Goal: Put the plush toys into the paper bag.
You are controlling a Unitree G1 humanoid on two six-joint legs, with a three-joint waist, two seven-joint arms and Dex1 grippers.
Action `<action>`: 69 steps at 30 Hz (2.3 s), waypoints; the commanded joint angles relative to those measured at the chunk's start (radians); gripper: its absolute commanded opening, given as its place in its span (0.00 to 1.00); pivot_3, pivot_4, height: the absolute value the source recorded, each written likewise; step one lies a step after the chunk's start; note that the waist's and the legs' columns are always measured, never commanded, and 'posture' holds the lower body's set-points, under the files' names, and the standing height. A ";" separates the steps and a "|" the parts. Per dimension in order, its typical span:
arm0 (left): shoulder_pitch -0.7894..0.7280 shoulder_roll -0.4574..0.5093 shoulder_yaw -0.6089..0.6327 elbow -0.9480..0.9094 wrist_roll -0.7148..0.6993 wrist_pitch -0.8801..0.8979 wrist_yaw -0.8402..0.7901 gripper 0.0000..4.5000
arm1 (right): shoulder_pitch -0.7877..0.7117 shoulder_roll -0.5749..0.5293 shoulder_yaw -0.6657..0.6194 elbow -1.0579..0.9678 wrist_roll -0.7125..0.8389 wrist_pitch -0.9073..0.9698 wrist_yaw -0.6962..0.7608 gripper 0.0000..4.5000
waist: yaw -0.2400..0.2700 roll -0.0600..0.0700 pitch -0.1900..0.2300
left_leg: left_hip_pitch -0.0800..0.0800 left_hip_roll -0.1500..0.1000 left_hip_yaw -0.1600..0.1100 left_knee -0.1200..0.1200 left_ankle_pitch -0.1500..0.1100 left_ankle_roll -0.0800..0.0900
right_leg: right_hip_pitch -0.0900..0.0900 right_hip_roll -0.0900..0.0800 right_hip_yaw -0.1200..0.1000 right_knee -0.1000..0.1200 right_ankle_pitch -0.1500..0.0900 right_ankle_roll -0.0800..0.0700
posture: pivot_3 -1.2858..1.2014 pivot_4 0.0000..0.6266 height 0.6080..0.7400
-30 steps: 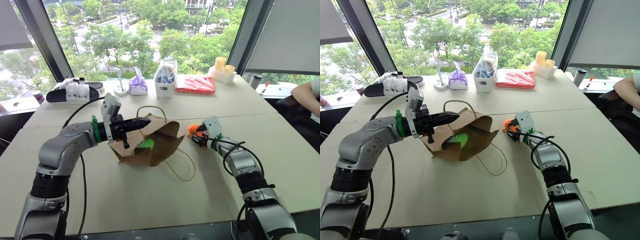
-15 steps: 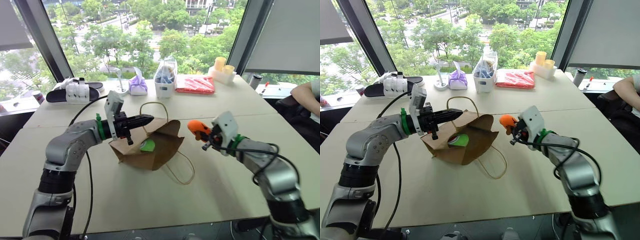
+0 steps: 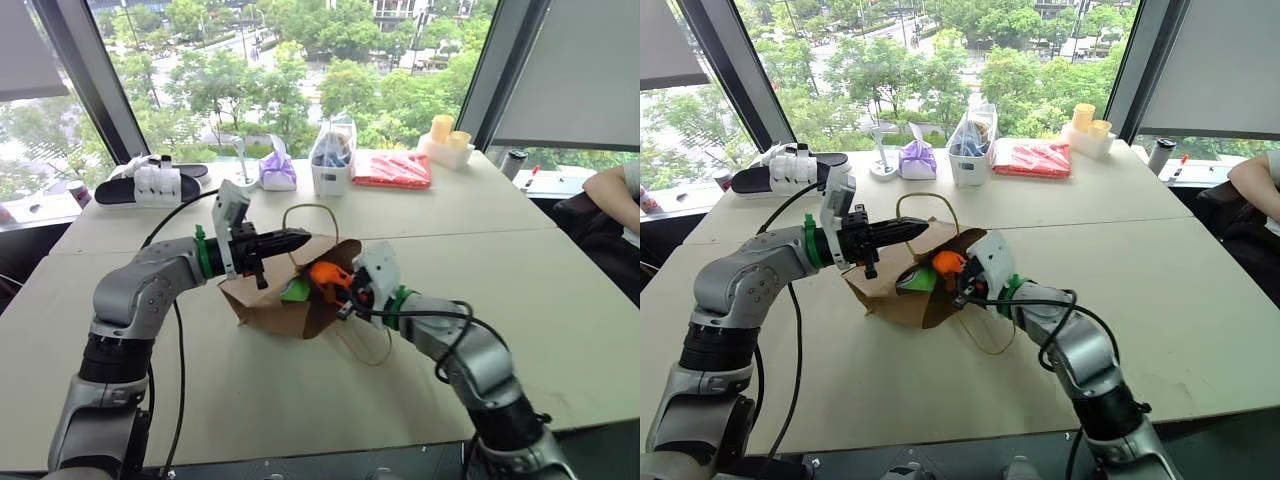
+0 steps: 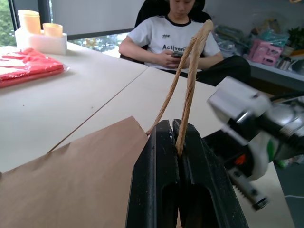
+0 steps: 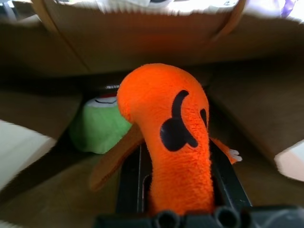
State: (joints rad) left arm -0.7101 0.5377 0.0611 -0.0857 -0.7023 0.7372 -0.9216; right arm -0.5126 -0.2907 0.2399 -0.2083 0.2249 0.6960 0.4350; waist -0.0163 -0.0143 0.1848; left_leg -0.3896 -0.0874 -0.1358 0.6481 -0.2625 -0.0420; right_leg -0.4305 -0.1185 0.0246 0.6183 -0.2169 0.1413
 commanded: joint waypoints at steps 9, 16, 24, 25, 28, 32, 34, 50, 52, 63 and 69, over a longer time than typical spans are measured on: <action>0.052 0.011 0.057 -0.112 -0.058 0.024 0.071 0.00 | -0.194 0.171 0.002 0.407 -0.113 -0.316 -0.027 0.24 | -0.009 0.000 0.000 | 0.000 0.000 -0.001 -0.002 0.001 -0.002 | -0.002 0.000 0.000 0.001 0.000 0.000 | 0.52 0.24 1.00; 0.054 0.006 0.064 -0.105 -0.057 0.011 0.093 0.00 | -0.154 0.123 0.006 0.319 -0.094 -0.250 0.069 0.98 | -0.004 0.000 0.000 | 0.000 0.000 -0.001 -0.001 0.001 -0.002 | -0.002 0.000 0.000 0.001 0.000 0.000 | 0.52 0.24 1.00; 0.039 0.008 0.062 -0.061 -0.035 -0.017 0.092 0.00 | 0.003 -0.143 -0.185 -0.237 0.075 0.085 0.174 0.99 | 0.002 0.000 0.000 | -0.001 0.000 -0.002 -0.001 0.000 0.000 | -0.002 0.000 0.000 0.000 0.000 0.000 | 0.52 0.24 1.00; 0.037 0.008 0.061 -0.058 -0.033 -0.019 0.091 0.00 | 0.024 -0.167 -0.212 -0.272 0.093 0.113 0.176 0.99 | 0.003 0.000 0.000 | -0.001 0.000 -0.002 -0.001 -0.001 0.001 | -0.002 0.000 0.000 0.000 0.000 0.000 | 0.52 0.24 1.00; 0.030 0.010 0.058 -0.045 -0.029 -0.025 0.085 0.00 | 0.118 -0.245 -0.220 -0.302 0.083 0.131 0.184 0.99 | 0.004 0.000 0.000 | -0.001 0.000 -0.001 -0.001 -0.002 0.003 | -0.001 0.000 0.000 0.000 0.000 0.000 | 0.52 0.24 1.00; 0.021 0.009 0.054 -0.031 -0.022 -0.033 0.076 0.00 | 0.201 -0.261 -0.175 -0.222 0.028 0.058 0.162 0.99 | 0.000 0.000 0.000 | 0.000 0.000 0.000 -0.001 -0.002 0.003 | 0.000 0.000 0.000 0.000 0.000 0.000 | 0.52 0.24 1.00; 0.020 0.008 0.051 -0.030 -0.019 -0.034 0.073 0.00 | 0.207 -0.228 -0.166 -0.159 0.013 0.026 0.132 0.99 | -0.003 0.000 0.000 | 0.000 0.000 0.001 -0.001 -0.002 0.003 | 0.000 0.000 0.000 0.000 0.000 0.000 | 0.52 0.24 1.00; 0.019 -0.004 0.048 -0.044 -0.013 -0.029 0.075 0.00 | 0.079 -0.111 -0.066 0.170 -0.108 -0.120 0.082 0.13 | 0.000 0.000 0.000 | 0.000 0.000 0.001 0.000 0.000 0.001 | 0.000 0.000 0.000 0.000 0.000 0.000 | 0.52 0.24 1.00; 0.019 -0.005 0.050 -0.045 -0.014 -0.028 0.078 0.00 | 0.077 -0.116 -0.081 0.141 -0.094 -0.100 0.088 0.00 | 0.003 0.000 0.000 | 0.000 0.000 0.000 0.000 0.000 0.001 | 0.000 0.000 0.000 0.000 0.000 0.000 | 0.52 0.24 1.00; -0.101 -0.033 0.042 0.084 -0.001 -0.068 0.030 0.00 | -0.052 -0.180 -0.365 -0.230 0.273 0.210 0.163 0.00 | 0.005 0.000 0.000 | 0.000 0.000 -0.001 0.000 -0.002 0.003 | 0.000 0.000 0.000 0.000 0.000 0.000 | 0.52 0.24 1.00; -0.219 -0.094 -0.018 0.332 0.099 -0.192 -0.062 0.00 | -0.113 -0.219 -0.433 -0.285 0.393 0.297 0.156 0.00 | 0.004 0.000 0.000 | 0.000 0.000 -0.001 0.000 -0.002 0.003 | 0.001 0.000 -0.001 -0.002 0.000 0.000 | 0.52 0.24 1.00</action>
State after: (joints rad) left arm -0.9058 0.4506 0.0502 0.2134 -0.6241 0.5850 -0.9558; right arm -0.6070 -0.5004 -0.1668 -0.4535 0.5791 0.9861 0.5964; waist -0.0119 -0.0142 0.1848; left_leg -0.3901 -0.0877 -0.1365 0.6480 -0.2640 -0.0393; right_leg -0.4292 -0.1184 0.0231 0.6164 -0.2168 0.1412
